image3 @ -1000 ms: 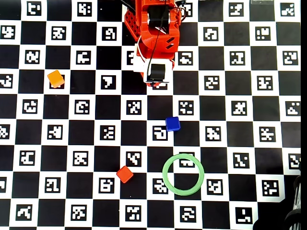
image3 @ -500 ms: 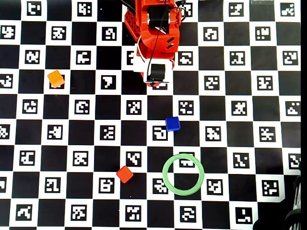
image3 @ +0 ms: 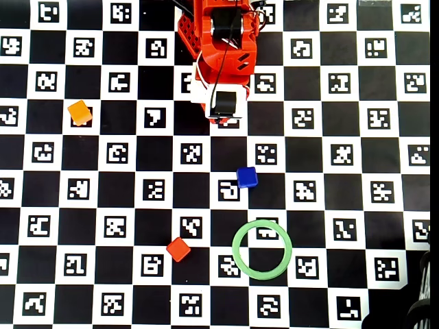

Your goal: Grab the red cube then put it in the green circle then put the blue cube on top and finally the orange cube on top

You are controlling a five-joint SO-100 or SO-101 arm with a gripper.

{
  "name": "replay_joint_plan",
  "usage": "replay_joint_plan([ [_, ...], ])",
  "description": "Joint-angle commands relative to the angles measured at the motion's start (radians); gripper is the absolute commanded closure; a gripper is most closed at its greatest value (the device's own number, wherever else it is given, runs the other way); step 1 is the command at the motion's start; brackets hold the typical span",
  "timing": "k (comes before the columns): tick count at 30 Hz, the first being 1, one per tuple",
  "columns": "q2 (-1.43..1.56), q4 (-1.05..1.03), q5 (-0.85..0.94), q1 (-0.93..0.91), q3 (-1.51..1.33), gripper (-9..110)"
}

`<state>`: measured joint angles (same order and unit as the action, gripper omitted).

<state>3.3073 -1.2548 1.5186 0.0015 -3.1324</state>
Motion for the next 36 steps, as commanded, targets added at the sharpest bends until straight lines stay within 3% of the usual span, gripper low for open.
replay_joint_plan([
  [1,0.052,-0.106,0.006,-0.005,-0.049,107],
  [26,0.048,-0.074,-0.051,0.002,-0.043,107],
  [33,-0.201,-0.071,-0.104,0.005,0.264,107],
  [36,-0.308,-0.046,-0.318,-0.018,0.448,107],
])
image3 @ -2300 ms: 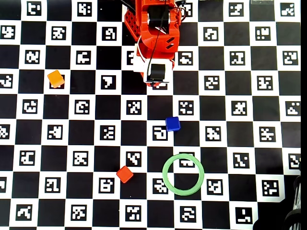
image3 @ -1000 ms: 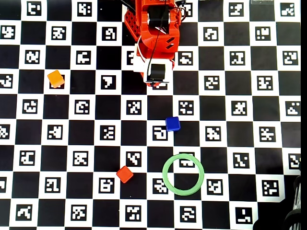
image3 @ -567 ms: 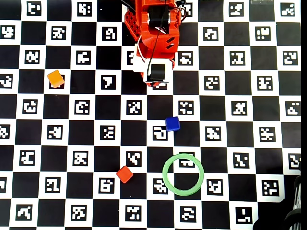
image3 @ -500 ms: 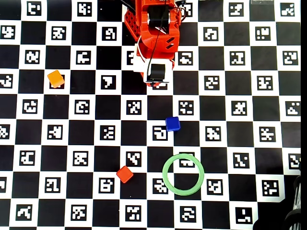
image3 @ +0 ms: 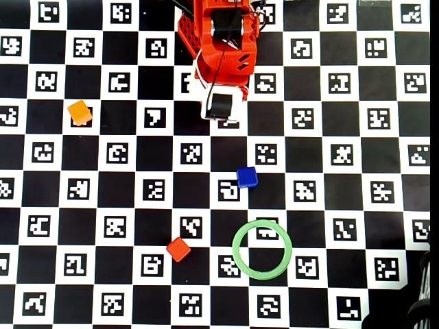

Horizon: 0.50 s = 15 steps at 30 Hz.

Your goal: Grab the red cube then put it in the green circle then put the blue cube on top and finally the orange cube on top

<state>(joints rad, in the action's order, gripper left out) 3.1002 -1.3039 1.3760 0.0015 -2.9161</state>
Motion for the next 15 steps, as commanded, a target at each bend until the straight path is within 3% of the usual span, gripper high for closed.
replay_joint_plan([
  [1,-0.130,0.003,-0.245,-0.026,0.295,107],
  [7,-0.307,-0.092,-0.379,-0.034,0.643,107],
  [15,-0.644,-0.341,-0.410,-0.018,1.035,107],
])
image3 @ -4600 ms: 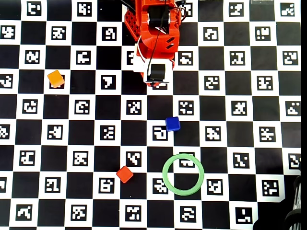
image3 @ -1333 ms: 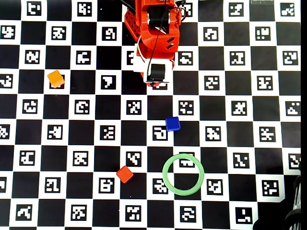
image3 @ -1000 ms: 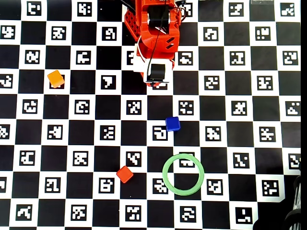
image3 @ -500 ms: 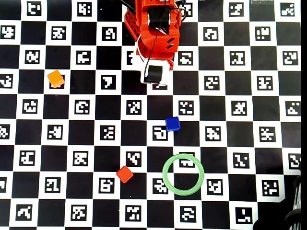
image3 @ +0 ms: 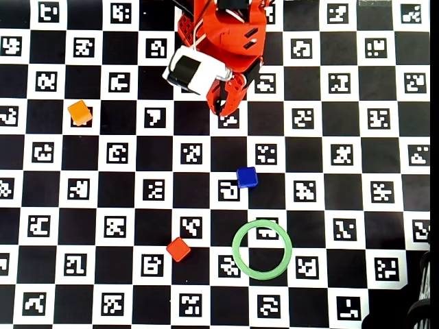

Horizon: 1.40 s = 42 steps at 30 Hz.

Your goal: Grab the red cube then put it in the green circle then put the blue cube on top and finally the orange cube on top

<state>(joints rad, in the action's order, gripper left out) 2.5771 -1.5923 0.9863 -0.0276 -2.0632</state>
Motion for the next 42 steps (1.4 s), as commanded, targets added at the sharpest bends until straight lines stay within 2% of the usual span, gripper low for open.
replay_joint_plan([
  [1,-0.153,-0.066,-0.032,0.012,0.212,107],
  [13,-0.692,-0.207,-0.270,-0.044,0.738,104],
  [23,-1.025,-0.249,-0.523,-0.035,1.134,89],
  [26,-1.098,-0.249,-0.561,-0.037,1.206,88],
  [34,-1.308,-0.236,-0.709,-0.080,1.387,74],
  [42,-1.477,-0.143,-0.782,-0.132,1.413,65],
])
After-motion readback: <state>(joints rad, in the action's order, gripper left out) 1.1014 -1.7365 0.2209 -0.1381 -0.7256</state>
